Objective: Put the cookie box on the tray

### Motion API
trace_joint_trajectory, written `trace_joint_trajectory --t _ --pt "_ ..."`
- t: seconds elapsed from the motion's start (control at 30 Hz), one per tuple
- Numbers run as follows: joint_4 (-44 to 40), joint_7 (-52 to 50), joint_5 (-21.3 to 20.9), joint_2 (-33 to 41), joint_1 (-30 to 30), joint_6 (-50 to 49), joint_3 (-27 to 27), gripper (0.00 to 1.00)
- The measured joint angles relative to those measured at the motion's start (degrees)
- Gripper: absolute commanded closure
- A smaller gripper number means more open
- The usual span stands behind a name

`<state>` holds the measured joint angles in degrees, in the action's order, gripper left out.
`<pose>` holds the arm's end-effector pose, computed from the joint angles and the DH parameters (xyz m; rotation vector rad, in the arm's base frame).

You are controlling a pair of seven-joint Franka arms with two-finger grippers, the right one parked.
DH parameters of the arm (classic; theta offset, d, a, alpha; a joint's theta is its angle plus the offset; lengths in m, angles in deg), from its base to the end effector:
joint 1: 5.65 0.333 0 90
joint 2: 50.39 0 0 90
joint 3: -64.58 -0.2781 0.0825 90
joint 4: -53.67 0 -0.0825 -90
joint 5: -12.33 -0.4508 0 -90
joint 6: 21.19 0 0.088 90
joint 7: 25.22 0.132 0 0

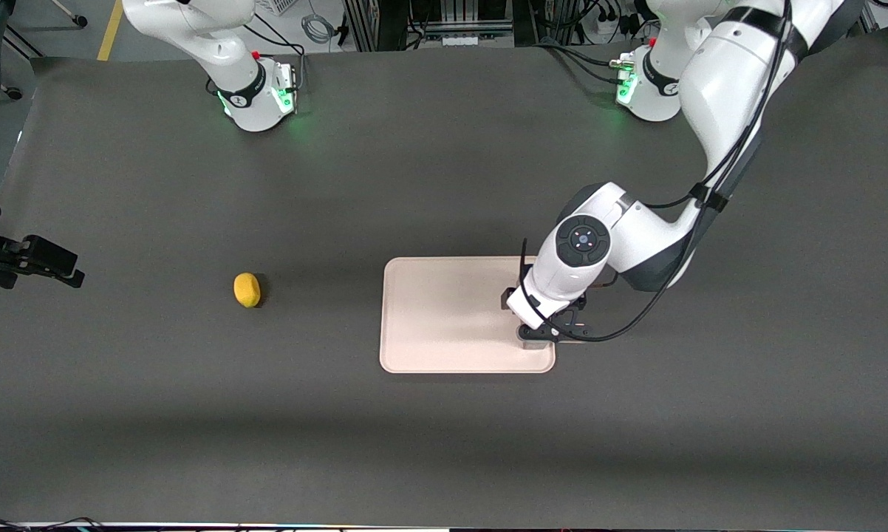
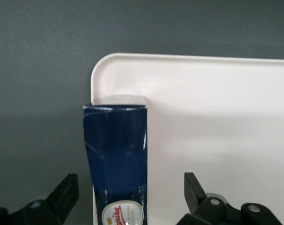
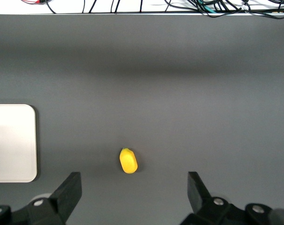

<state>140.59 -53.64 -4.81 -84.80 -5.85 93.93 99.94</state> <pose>0.6369 -0.3690 0.2760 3.0736 -0.2575 -0.0417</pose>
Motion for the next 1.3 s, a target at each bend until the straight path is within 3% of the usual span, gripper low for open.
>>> trace_joint_trajectory --t 0.27,0.53,0.93,1.3 --pt "-5.4 22.5 5.8 8.2 2.8 -13.9 -5.2 0.0" --pt "-5.7 34.3 10.3 17.1 3.3 -21.3 -15.5 0.0" --pt "-5.0 34.9 14.6 25.5 1.3 -28.1 -31.3 0.0" --pt "-4.2 31.6 14.7 26.6 0.4 -28.9 -33.4 0.0"
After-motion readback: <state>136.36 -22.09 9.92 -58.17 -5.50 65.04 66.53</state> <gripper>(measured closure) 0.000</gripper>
